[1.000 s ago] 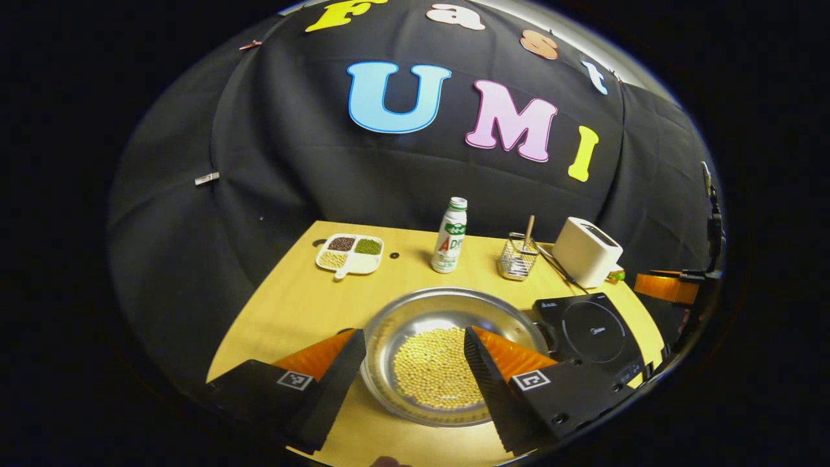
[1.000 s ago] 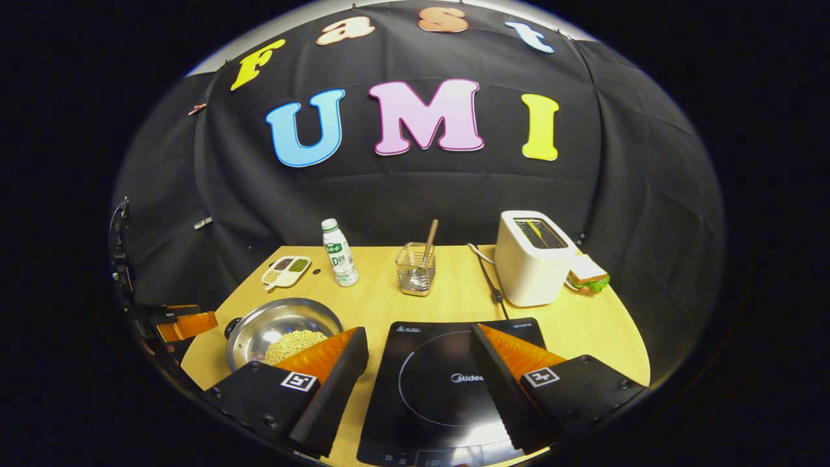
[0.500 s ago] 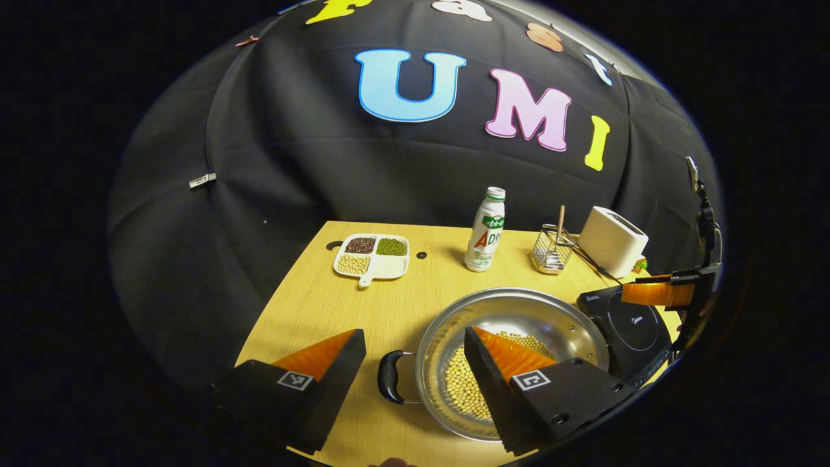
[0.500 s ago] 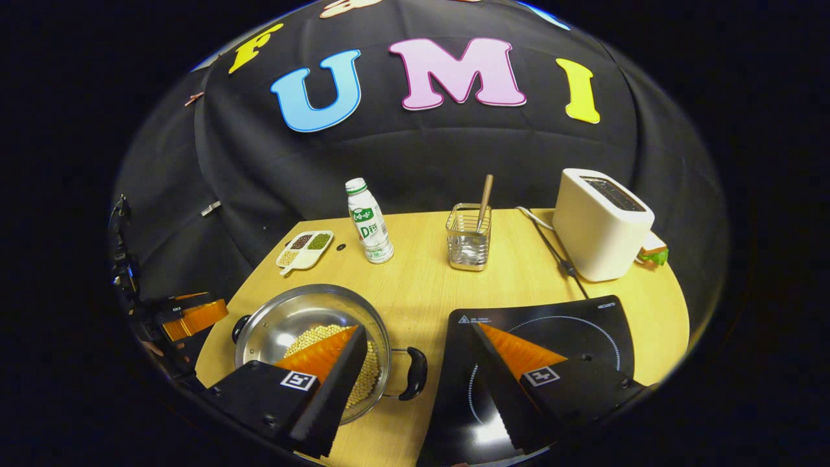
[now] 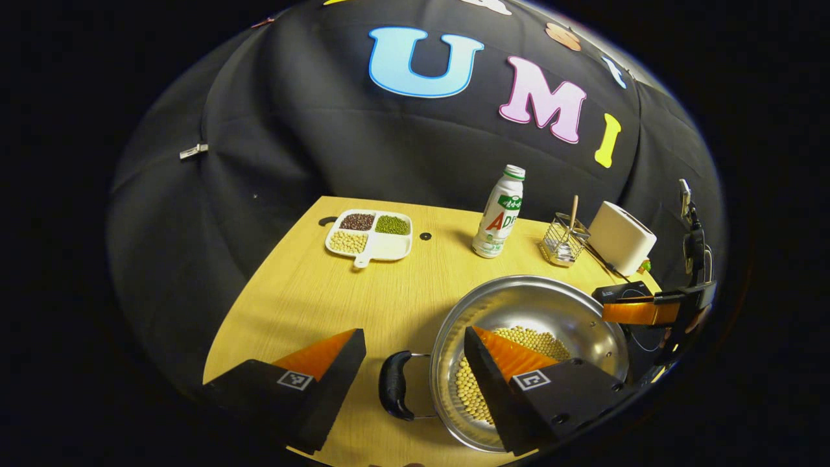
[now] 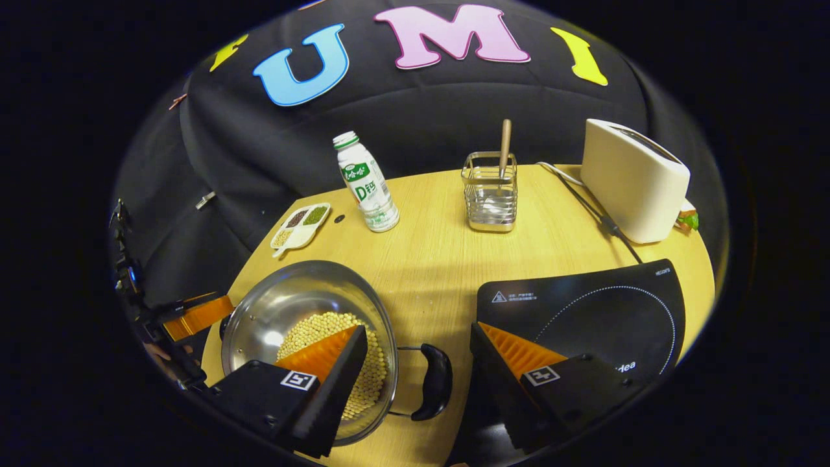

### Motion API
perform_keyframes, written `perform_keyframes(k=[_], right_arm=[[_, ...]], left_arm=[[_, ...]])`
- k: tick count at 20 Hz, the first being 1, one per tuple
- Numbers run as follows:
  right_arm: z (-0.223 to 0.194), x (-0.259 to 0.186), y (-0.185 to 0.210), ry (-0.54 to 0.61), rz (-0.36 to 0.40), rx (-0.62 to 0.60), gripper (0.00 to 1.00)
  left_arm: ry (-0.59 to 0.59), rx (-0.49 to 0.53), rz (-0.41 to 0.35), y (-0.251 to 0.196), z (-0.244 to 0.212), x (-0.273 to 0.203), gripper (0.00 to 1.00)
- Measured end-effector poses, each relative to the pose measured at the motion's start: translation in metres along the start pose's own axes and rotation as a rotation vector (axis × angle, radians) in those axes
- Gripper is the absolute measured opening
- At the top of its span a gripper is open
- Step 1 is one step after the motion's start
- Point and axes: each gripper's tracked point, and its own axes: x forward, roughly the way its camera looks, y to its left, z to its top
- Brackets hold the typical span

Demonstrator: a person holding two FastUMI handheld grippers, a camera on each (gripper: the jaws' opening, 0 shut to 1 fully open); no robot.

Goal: First push the handle of the pot to place it horizontally, then grasp the pot with both hands and set it on the induction cooktop.

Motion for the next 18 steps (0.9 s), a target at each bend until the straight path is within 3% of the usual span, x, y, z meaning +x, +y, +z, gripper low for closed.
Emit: perform_keyframes(k=[6, 12, 18], right_arm=[[-0.019, 0.012, 0.012, 0.033, 0.005, -0.03, 0.99], [-0.023, 0.02, 0.013, 0.003, -0.048, -0.108, 0.99], [-0.053, 0.034, 0.023, 0.084, -0.054, -0.114, 0.96]], left_arm=[[0.058, -0.014, -0.026, 0.0, -0.016, 0.028, 0.96], [0.118, -0.063, -0.05, 0.001, -0.037, 0.04, 0.95], [0.139, -0.05, -0.033, 0.02, -0.046, 0.039, 0.94]])
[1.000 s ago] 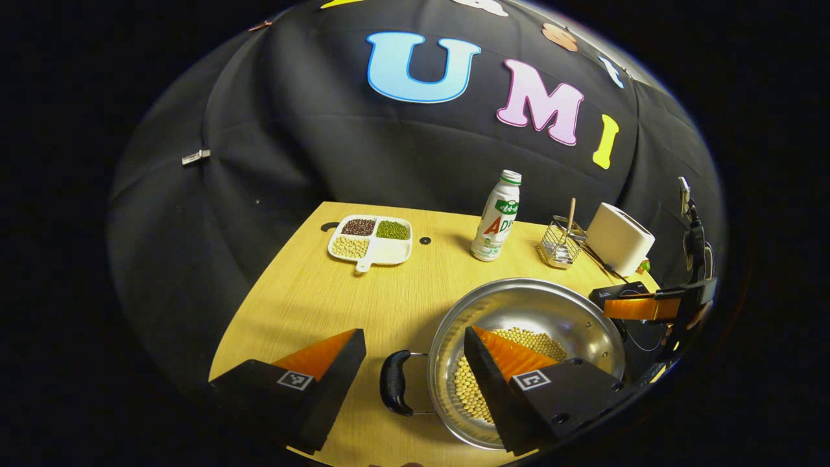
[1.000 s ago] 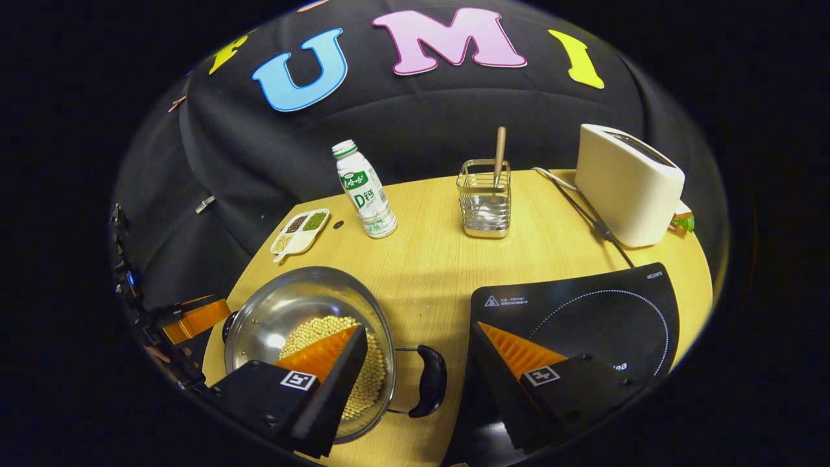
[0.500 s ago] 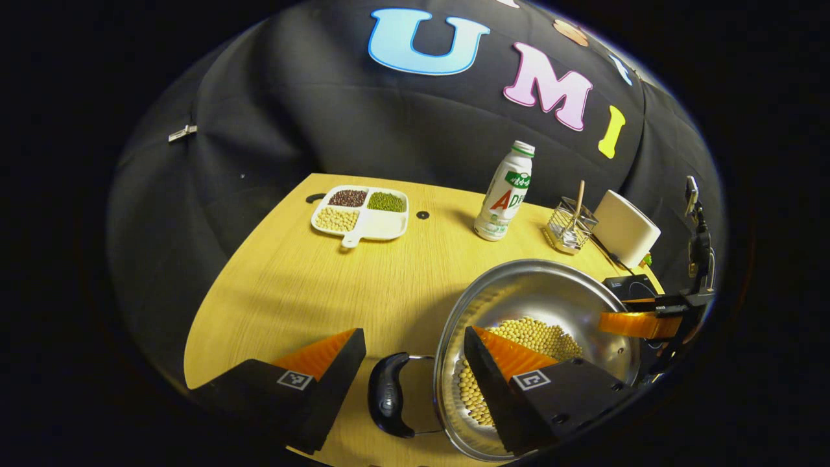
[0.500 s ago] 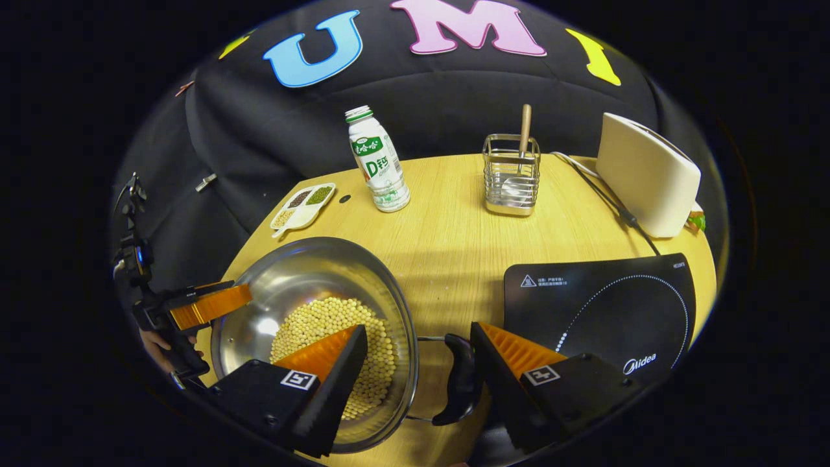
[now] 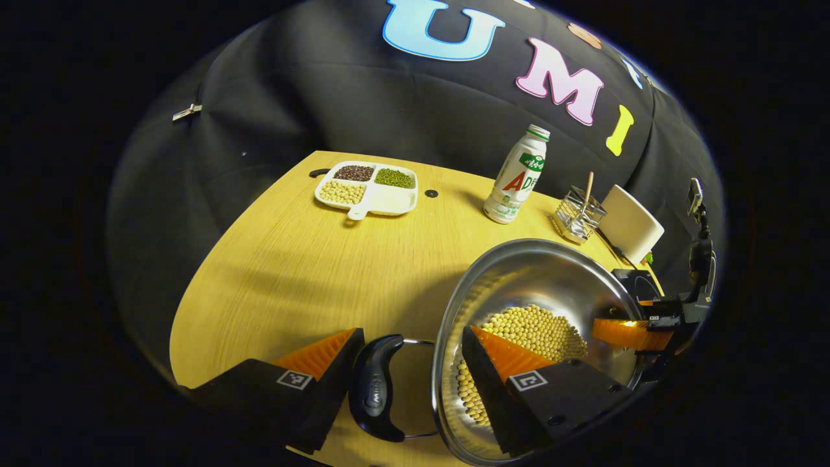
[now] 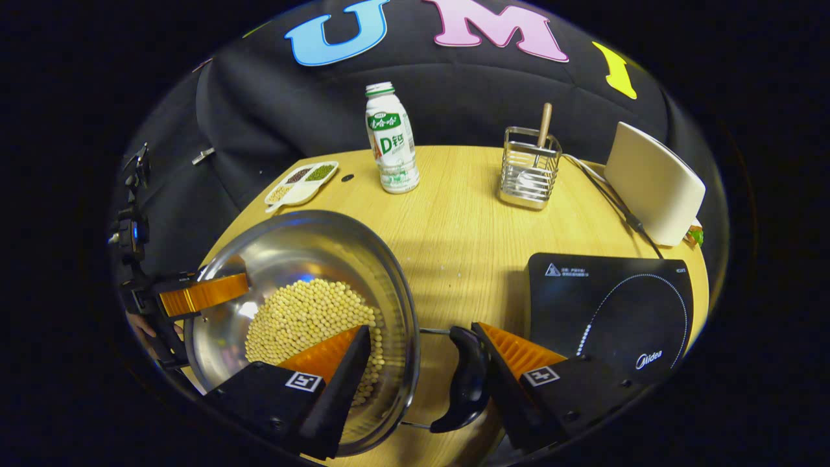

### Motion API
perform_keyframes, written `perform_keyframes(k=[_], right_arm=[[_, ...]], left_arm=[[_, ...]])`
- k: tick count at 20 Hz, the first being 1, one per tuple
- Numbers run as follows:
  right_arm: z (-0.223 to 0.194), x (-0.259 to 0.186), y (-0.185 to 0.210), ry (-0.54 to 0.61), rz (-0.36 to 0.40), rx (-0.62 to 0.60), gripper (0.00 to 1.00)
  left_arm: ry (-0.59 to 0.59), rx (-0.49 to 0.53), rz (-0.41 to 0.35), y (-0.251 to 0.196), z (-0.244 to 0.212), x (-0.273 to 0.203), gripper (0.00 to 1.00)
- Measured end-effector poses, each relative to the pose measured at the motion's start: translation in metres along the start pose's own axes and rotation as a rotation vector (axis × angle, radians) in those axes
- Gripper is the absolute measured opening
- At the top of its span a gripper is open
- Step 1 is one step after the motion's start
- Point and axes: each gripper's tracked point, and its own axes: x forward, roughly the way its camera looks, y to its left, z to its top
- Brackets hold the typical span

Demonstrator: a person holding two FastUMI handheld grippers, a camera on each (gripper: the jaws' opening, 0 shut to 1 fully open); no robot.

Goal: First push the handle of the pot to place it horizontally, then grasp the pot with both hands and set it on the induction cooktop.

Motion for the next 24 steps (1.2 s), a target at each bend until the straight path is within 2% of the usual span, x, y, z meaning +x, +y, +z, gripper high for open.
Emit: perform_keyframes(k=[2, 3, 4, 7, 8, 10, 13, 18, 19, 20, 22, 24], right_arm=[[-0.009, 0.003, 0.002, 0.027, 0.001, 0.055, 0.88], [-0.009, -0.001, 0.003, 0.023, -0.007, 0.072, 0.78], [-0.009, 0.003, 0.001, 0.027, -0.01, 0.08, 0.73], [-0.012, 0.002, 0.004, 0.042, -0.017, 0.078, 0.74], [-0.013, 0.004, 0.005, 0.049, -0.016, 0.085, 0.69], [-0.013, 0.003, 0.007, 0.056, -0.013, 0.099, 0.72], [-0.017, 0.004, 0.011, 0.069, -0.006, 0.111, 0.67], [-0.016, -0.002, 0.01, 0.065, -0.006, 0.119, 0.63], [-0.016, -0.002, 0.01, 0.063, -0.007, 0.108, 0.63], [-0.017, -0.004, 0.011, 0.061, -0.008, 0.1, 0.59], [-0.016, -0.011, 0.013, 0.053, -0.001, 0.088, 0.63], [-0.01, -0.019, 0.013, 0.043, 0.005, 0.082, 0.63]], left_arm=[[0.006, 0.01, 0.005, 0.006, -0.002, -0.002, 0.91], [0.009, 0.016, 0.008, 0.01, -0.003, -0.003, 0.89], [0.013, 0.021, 0.011, 0.013, -0.004, -0.005, 0.84], [0.025, 0.026, 0.007, 0.014, -0.007, -0.006, 0.74], [0.027, 0.028, 0.01, 0.016, -0.007, -0.005, 0.7], [0.032, 0.027, 0.009, 0.017, -0.009, -0.007, 0.71], [0.048, 0.031, 0.01, 0.019, -0.013, -0.011, 0.7], [0.05, 0.019, 0.0, 0.018, -0.017, -0.019, 0.62], [0.052, 0.016, 0.005, 0.018, -0.02, -0.021, 0.63], [0.052, 0.015, 0.008, 0.018, -0.021, -0.023, 0.61], [0.046, 0.004, 0.014, 0.017, -0.022, -0.031, 0.61], [0.04, 0.01, 0.022, 0.013, -0.018, -0.041, 0.61]])
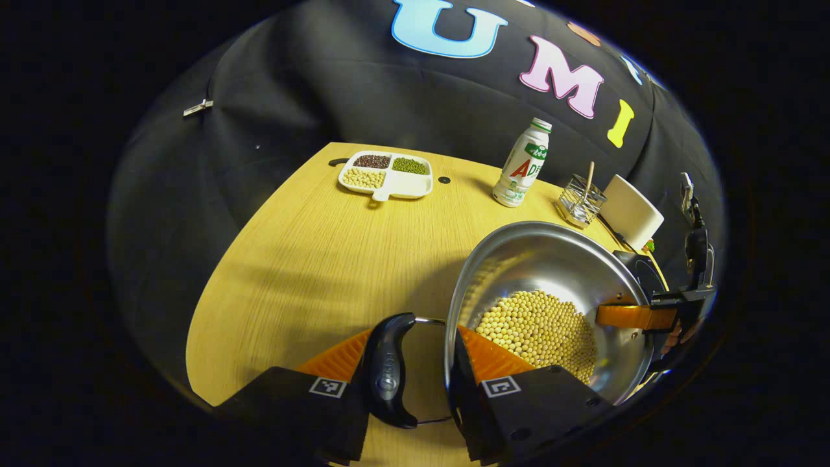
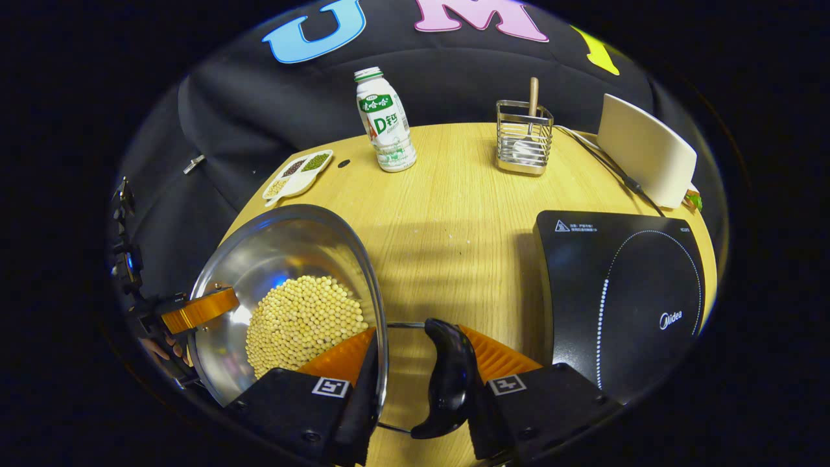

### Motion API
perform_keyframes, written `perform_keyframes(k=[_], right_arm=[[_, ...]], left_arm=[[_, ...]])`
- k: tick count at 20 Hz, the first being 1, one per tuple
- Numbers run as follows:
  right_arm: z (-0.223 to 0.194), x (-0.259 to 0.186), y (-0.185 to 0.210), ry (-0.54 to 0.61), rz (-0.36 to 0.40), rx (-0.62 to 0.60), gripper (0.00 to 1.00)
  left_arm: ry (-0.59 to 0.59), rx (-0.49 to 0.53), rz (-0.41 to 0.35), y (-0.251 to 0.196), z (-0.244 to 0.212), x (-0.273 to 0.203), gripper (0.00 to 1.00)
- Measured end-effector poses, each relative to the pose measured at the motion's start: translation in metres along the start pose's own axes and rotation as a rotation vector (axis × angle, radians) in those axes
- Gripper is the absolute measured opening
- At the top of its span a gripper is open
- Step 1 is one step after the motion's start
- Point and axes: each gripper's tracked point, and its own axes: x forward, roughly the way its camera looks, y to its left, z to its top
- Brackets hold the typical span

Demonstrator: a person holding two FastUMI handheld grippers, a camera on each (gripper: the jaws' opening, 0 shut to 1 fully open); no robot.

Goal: First push the handle of the pot to place it horizontally, then grasp the pot with both hands and set it on the induction cooktop.

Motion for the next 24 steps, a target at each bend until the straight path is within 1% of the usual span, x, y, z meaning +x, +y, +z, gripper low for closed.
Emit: perform_keyframes(k=[1, 2, 4, 5, 8, 9, 10, 16, 24], right_arm=[[0.004, -0.005, 0.0, -0.006, 0.005, 0.0, 0.58], [0.008, -0.011, 0.001, -0.012, 0.01, 0.001, 0.63], [0.017, -0.025, -0.001, -0.027, 0.016, 0.002, 0.63], [0.021, -0.033, -0.005, -0.033, 0.015, 0.003, 0.58], [0.033, -0.054, -0.016, -0.059, 0.011, 0.007, 0.58], [0.036, -0.061, -0.021, -0.066, 0.01, 0.008, 0.63], [0.039, -0.069, -0.027, -0.074, 0.008, 0.01, 0.63], [0.054, -0.11, -0.076, -0.108, -0.007, 0.024, 0.62], [0.074, -0.145, -0.152, -0.137, -0.029, 0.024, 0.63]], left_arm=[[-0.004, 0.006, 0.004, -0.002, 0.003, -0.005, 0.61], [-0.011, 0.011, 0.007, -0.005, 0.009, -0.012, 0.61], [-0.024, 0.027, 0.011, -0.013, 0.02, -0.024, 0.61], [-0.028, 0.03, 0.012, -0.019, 0.023, -0.028, 0.61], [-0.037, 0.032, 0.009, -0.04, 0.035, -0.042, 0.6], [-0.04, 0.033, 0.006, -0.047, 0.037, -0.046, 0.6], [-0.042, 0.034, 0.002, -0.056, 0.04, -0.05, 0.6], [-0.053, 0.047, -0.021, -0.119, 0.052, -0.061, 0.6], [-0.059, 0.041, -0.046, -0.203, 0.059, -0.057, 0.61]])
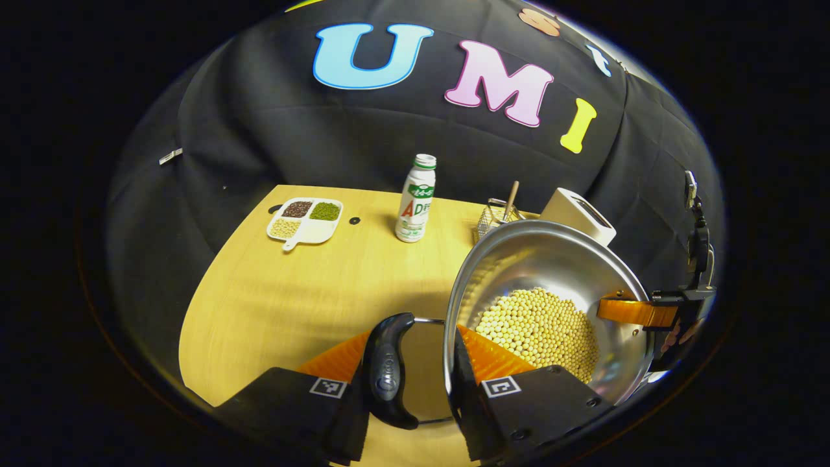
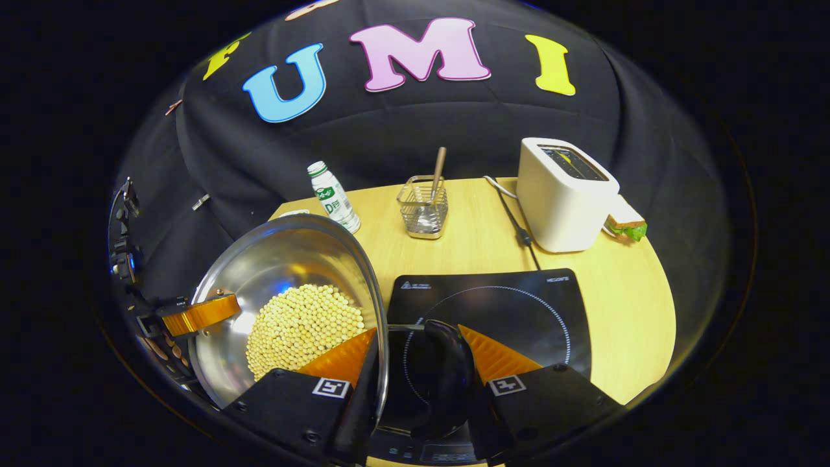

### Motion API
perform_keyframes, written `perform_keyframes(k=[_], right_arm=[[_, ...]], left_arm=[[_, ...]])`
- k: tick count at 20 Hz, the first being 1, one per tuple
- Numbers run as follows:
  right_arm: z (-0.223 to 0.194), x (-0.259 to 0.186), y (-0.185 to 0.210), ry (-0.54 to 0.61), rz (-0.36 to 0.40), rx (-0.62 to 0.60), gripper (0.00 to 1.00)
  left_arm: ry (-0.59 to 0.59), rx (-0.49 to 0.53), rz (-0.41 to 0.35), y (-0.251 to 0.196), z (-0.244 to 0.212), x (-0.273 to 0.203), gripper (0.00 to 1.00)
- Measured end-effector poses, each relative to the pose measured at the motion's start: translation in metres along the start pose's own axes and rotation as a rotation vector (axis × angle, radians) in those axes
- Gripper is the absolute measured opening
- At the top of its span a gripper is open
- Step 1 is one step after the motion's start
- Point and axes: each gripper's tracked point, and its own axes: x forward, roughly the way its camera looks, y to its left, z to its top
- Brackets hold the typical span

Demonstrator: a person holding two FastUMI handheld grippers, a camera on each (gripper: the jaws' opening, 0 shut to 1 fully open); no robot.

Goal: First push the handle of the pot to place it horizontally, then grasp the pot with both hands and set it on the induction cooktop.

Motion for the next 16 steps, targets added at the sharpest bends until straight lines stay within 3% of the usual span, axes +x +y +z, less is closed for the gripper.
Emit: perform_keyframes(k=[16], right_arm=[[0.011, -0.004, -0.149, -0.001, -0.045, 0.026, 0.62]], left_arm=[[0.029, -0.001, -0.039, -0.136, -0.012, 0.064, 0.61]])
